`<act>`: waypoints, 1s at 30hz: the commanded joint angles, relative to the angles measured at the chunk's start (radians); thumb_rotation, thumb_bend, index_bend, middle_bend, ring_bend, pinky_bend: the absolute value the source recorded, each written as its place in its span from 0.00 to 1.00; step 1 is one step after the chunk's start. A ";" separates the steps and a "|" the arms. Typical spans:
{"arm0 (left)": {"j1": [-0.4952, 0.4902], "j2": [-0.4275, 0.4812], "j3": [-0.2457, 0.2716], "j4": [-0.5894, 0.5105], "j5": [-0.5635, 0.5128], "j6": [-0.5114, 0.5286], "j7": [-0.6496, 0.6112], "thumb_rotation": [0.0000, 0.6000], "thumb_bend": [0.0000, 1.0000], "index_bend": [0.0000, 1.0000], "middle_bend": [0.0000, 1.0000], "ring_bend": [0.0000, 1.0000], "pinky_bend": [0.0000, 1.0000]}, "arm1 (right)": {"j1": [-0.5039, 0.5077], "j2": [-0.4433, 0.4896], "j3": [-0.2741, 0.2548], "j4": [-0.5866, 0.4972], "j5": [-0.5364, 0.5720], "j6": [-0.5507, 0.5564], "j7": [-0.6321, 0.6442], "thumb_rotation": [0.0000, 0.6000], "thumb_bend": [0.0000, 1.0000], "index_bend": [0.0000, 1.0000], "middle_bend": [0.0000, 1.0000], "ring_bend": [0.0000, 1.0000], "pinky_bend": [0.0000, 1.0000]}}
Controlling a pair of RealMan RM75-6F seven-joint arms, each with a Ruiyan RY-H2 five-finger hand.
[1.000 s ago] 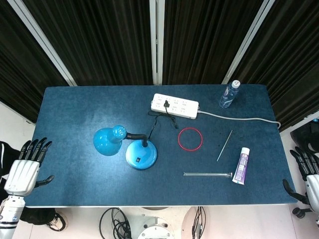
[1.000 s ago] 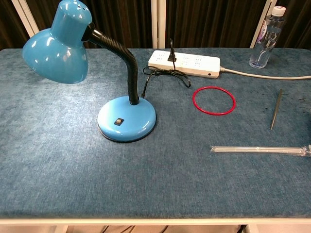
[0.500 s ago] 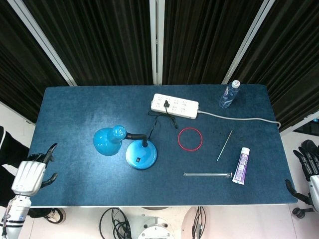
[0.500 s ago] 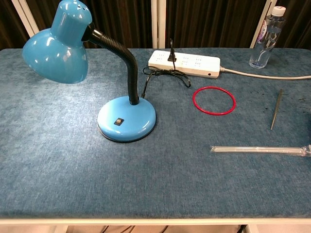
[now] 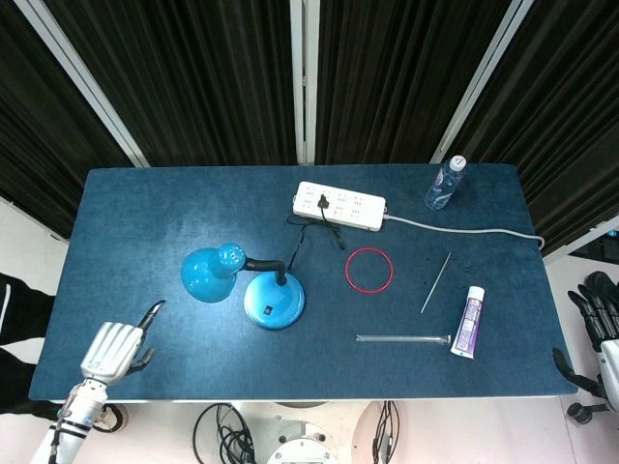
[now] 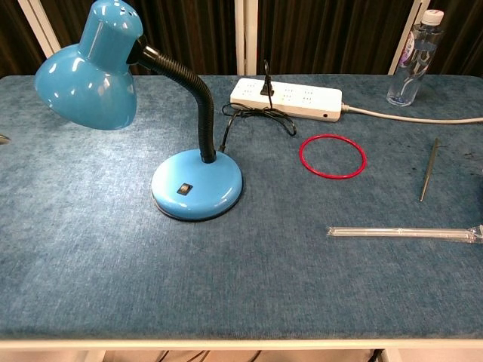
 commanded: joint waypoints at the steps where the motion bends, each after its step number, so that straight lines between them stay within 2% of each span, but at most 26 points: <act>1: -0.023 -0.039 0.005 -0.001 0.015 -0.033 0.017 1.00 0.33 0.07 0.80 0.83 0.82 | 0.000 0.000 0.000 0.002 0.001 -0.001 0.005 1.00 0.32 0.00 0.00 0.00 0.00; 15: -0.124 -0.182 -0.027 -0.019 0.035 -0.138 0.089 1.00 0.33 0.07 0.81 0.83 0.82 | -0.004 0.007 0.003 0.010 0.013 0.002 0.022 1.00 0.32 0.00 0.00 0.00 0.00; 30: -0.222 -0.287 -0.081 0.027 -0.084 -0.265 0.096 1.00 0.35 0.07 0.81 0.83 0.83 | -0.004 0.012 0.010 0.020 0.031 -0.004 0.046 1.00 0.32 0.00 0.00 0.00 0.00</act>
